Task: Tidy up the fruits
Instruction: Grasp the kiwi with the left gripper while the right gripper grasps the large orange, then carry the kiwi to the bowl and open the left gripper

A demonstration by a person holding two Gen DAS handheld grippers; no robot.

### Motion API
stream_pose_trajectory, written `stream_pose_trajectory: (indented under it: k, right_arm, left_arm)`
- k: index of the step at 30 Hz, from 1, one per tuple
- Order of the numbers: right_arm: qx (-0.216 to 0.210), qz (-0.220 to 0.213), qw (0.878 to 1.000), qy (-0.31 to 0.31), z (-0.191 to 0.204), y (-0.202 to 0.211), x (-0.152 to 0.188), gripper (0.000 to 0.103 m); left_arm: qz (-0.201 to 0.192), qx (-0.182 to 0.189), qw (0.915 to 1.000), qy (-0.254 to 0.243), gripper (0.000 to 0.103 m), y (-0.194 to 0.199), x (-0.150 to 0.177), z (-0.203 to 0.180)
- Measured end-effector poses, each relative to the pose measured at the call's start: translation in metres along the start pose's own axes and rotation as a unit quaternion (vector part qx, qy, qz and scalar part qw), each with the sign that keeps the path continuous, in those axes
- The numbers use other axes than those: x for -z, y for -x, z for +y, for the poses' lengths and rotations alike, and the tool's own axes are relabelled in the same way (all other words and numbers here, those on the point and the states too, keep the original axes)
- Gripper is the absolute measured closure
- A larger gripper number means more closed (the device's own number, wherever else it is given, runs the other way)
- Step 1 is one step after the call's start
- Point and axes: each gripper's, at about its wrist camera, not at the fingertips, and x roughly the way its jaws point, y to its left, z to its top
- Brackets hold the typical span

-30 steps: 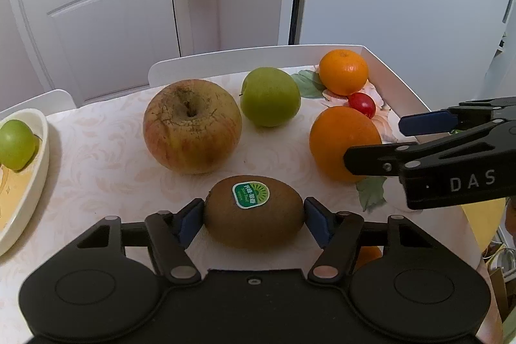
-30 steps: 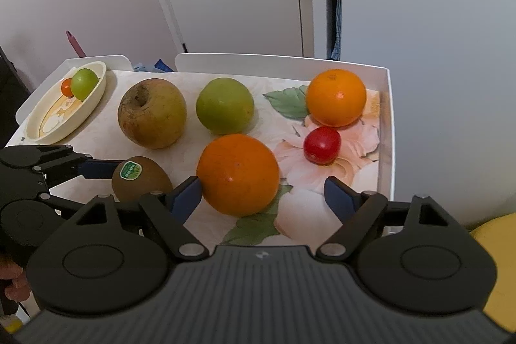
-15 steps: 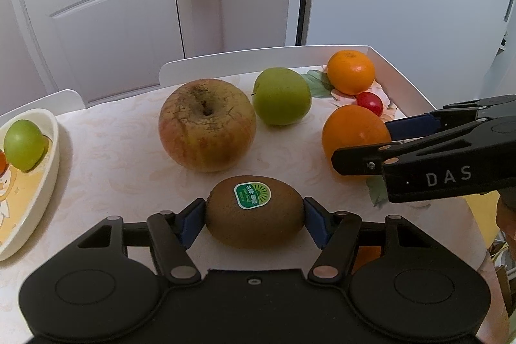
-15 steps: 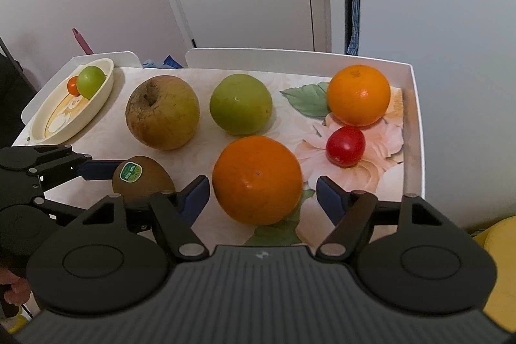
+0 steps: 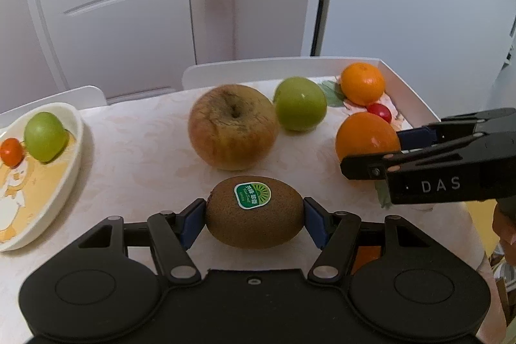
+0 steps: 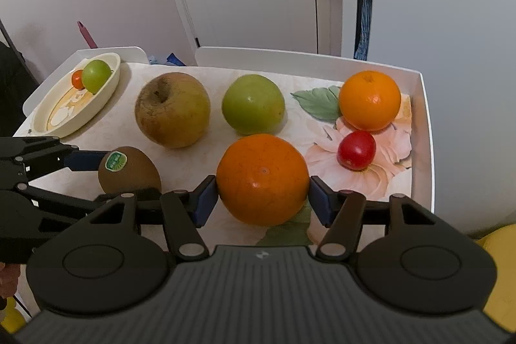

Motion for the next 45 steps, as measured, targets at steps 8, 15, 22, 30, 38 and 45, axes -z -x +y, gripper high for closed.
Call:
stream_pose_trajectory:
  k: [8, 15, 22, 30, 38, 45]
  right_arm:
    - [0.0, -0.017, 1.0, 0.0, 0.021, 0.022, -0.015, 0.027]
    - [-0.003, -0.031, 0.999, 0.01, 0.05, 0.042, -0.034, 0.027]
    - [-0.011, -0.041, 0.999, 0.017, 0.09, 0.049, -0.058, 0.027]
    - [-0.021, -0.041, 0.999, 0.012, 0.142, 0.034, -0.082, 0.027]
    - [-0.016, -0.031, 0.999, 0.004, 0.188, 0.004, -0.099, 0.027]
    - [-0.005, -0.015, 1.0, -0.006, 0.22, -0.031, -0.109, 0.027]
  left_arm:
    - [-0.034, -0.015, 0.9991, 0.02, 0.034, 0.035, -0.004, 0.017]
    - [-0.066, -0.03, 0.9965, 0.041, 0.034, 0.073, -0.013, 0.044]
    - [-0.087, -0.044, 0.9938, 0.055, 0.035, 0.105, -0.024, 0.083]
    - [-0.089, -0.061, 0.9927, 0.055, 0.035, 0.125, -0.028, 0.141]
    - [-0.076, -0.064, 0.9939, 0.047, 0.035, 0.119, -0.031, 0.201]
    - [-0.057, -0.055, 0.9961, 0.038, 0.035, 0.094, -0.031, 0.246]
